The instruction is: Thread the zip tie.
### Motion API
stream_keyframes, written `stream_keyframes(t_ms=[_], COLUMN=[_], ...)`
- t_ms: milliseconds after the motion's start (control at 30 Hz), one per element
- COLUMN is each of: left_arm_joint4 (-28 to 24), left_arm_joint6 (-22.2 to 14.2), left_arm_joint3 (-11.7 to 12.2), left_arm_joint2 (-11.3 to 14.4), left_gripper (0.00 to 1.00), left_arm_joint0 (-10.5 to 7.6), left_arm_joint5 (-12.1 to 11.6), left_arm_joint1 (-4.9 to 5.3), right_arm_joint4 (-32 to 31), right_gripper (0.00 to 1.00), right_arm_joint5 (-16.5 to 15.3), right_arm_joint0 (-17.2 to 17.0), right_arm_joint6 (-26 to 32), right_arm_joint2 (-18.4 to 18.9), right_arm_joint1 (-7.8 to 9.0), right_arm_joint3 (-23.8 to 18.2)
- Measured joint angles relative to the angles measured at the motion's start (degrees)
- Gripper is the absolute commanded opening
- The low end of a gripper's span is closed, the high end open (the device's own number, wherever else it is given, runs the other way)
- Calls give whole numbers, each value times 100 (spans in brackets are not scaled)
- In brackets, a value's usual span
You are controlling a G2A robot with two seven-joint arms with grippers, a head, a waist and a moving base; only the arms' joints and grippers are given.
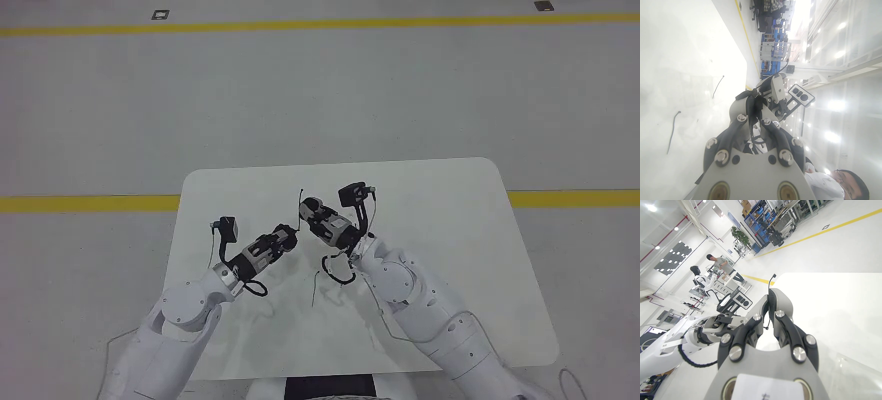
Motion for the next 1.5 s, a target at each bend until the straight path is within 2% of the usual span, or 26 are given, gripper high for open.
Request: stream_keyframes(t_ms=[400, 800, 1033, 1500], left_arm_joint4=[-110, -186, -202, -280], left_arm_joint6=[-8, 62, 46, 54], left_arm_joint3=[-7, -6, -5, -59], left_arm_joint2=[12, 35, 45, 27], left_gripper=[0, 0, 0, 0], left_arm_joint0=[0, 9, 14, 65], left_arm_joint5=[-11, -120, -125, -223], left_arm_joint1=[25, 41, 56, 85], right_arm_joint4=[226, 302, 727, 862], right_gripper=[0, 0, 0, 0], right_arm_joint5=[-65, -53, -2, -62], right_arm_joint0=[-11, -25, -53, -36], right_arm_joint6=[35, 78, -5, 13], right_arm_joint2=[28, 18, 46, 28], right_arm_joint1=[-10, 2, -30, -50], right_arm_joint3=[28, 26, 63, 136])
